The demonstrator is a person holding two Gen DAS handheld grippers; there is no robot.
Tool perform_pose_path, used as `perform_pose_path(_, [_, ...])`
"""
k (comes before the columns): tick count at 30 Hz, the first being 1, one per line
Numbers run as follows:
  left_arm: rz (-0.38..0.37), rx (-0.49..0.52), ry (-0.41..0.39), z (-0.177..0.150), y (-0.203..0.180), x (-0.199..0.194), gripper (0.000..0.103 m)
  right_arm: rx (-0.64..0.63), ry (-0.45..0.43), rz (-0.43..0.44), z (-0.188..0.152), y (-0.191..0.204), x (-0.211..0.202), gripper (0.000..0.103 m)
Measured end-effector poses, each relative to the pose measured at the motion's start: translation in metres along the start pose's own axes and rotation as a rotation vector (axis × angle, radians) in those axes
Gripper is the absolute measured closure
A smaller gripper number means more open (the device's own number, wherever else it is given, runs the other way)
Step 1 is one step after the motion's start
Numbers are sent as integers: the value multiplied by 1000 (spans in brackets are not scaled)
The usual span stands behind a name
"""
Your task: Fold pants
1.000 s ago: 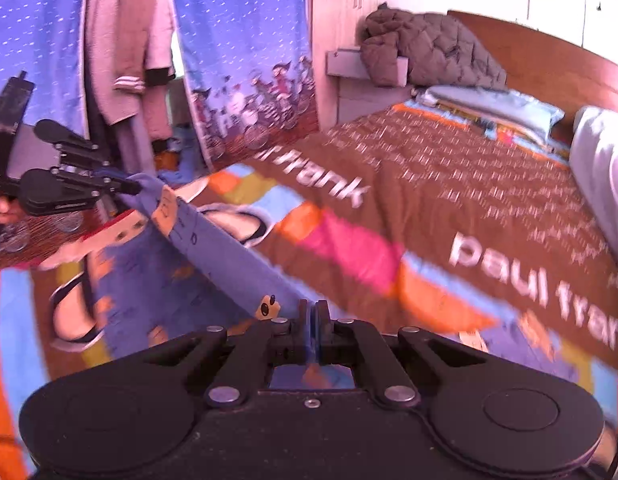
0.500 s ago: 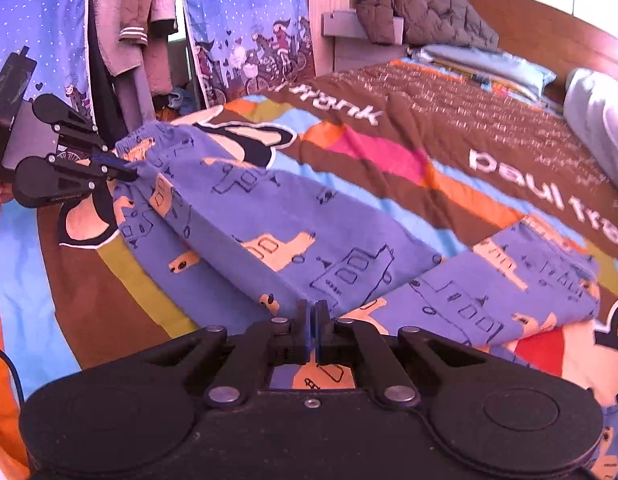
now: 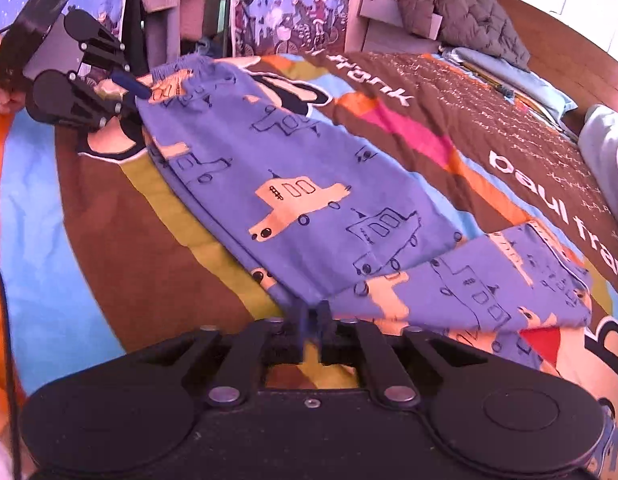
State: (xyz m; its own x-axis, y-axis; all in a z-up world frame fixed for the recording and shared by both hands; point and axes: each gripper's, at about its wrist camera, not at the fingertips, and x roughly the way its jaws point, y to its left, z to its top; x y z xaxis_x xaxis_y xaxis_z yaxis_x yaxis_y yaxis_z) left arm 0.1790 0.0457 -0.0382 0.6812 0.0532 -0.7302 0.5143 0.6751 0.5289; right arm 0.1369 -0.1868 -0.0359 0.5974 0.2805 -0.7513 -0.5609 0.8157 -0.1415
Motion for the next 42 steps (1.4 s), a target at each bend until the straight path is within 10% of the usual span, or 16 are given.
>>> perform_pose_path(3, [-46,-81,-48,10,1,-20,14,39,-67,-26,-9,-7,-30,27])
perform_pose_path(9, [-258,-279,-194,66,-22,-44,6,141,-115,-171,-44,-37,-86,1])
perform_pose_path(14, [-409,-363,-237,125,-72,-23,6,240,-109,-311,-83,-62,-108,1])
perform_pose_path(20, [-412,-507,-144,179,-114,21,6,427,-147,-471,-125,-85,-118,1])
perform_pose_path(27, [-523,-640,-73,199,-111,69,29,635,-173,-383,-146,-116,-121,1])
perform_pose_path(32, [-532,-732,-42,187,-108,79,72,736,-179,-345,-155,-131,-122,1])
perform_pose_path(42, [-559,-802,-118,172,-112,82,85,561,-112,-306,-95,-168,-102,4])
